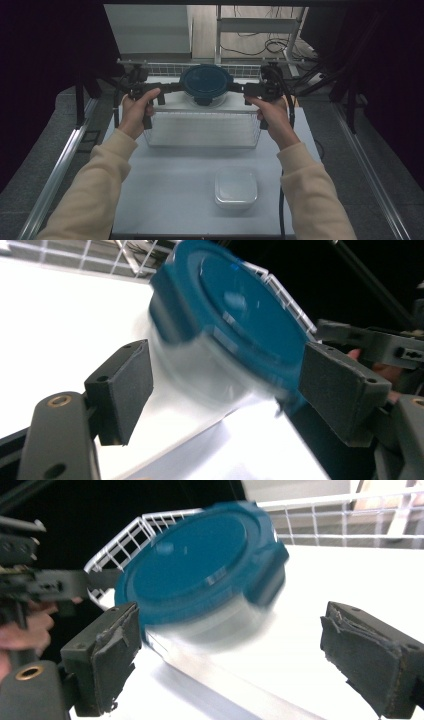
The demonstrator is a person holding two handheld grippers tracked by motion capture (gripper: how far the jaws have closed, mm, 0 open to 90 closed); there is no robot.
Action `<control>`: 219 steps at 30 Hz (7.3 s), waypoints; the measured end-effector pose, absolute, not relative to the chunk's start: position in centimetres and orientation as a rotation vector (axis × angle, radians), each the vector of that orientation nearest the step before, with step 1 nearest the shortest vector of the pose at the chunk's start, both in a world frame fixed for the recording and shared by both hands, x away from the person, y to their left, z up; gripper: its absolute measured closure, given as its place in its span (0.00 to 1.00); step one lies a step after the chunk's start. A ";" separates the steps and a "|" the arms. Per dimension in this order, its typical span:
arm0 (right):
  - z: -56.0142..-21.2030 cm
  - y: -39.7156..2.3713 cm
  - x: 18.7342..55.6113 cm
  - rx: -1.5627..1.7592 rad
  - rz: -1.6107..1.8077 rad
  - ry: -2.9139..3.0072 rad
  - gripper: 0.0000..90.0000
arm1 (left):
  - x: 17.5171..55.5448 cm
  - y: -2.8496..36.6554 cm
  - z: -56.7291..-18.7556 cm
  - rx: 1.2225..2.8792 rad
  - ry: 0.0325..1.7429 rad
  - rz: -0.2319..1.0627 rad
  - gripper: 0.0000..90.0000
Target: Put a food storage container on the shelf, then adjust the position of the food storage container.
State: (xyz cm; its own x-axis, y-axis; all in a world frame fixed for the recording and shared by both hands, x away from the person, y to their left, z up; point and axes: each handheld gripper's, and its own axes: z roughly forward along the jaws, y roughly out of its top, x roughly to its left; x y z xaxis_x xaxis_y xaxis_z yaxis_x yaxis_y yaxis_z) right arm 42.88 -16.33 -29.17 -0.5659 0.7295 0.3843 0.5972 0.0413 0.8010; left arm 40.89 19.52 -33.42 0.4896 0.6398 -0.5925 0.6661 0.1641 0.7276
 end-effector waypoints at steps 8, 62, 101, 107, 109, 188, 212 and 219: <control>-31.6 -19.5 37.4 1.206 1.494 2.186 0.11 | 35.0 19.6 -35.9 1.639 1.099 0.096 0.25; -42.3 -24.1 28.6 1.244 1.249 2.385 0.40 | 25.1 20.8 -46.5 1.877 1.210 0.183 0.28; -48.0 -21.1 23.9 0.841 0.741 2.806 1.00 | 25.1 21.4 -47.4 1.885 1.223 0.147 0.28; -48.3 -22.0 24.8 0.912 0.727 2.738 1.00 | 25.1 21.5 -47.4 1.879 1.222 0.141 0.28; -48.4 -22.4 25.4 0.946 0.734 2.703 1.00 | 25.1 21.6 -47.3 1.877 1.222 0.139 0.28; -43.8 -18.0 35.3 0.990 0.835 2.505 1.00 | 25.3 22.0 -47.5 1.854 1.232 0.114 0.28; -46.1 -10.3 37.3 0.633 0.699 2.698 1.00 | 25.4 21.8 -47.8 1.865 1.231 0.102 0.29; -46.4 -7.8 36.4 0.508 0.695 2.743 1.00 | 25.5 21.8 -47.8 1.865 1.232 0.099 0.29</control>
State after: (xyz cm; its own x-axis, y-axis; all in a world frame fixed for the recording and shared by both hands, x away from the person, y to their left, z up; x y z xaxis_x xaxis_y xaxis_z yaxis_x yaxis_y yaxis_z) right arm 36.39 -7.79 -46.39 -0.9035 0.3946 -0.1674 0.2674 0.8241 0.4994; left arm 25.46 21.81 -47.83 0.5059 0.7776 -0.3735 0.7082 -0.1272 0.6945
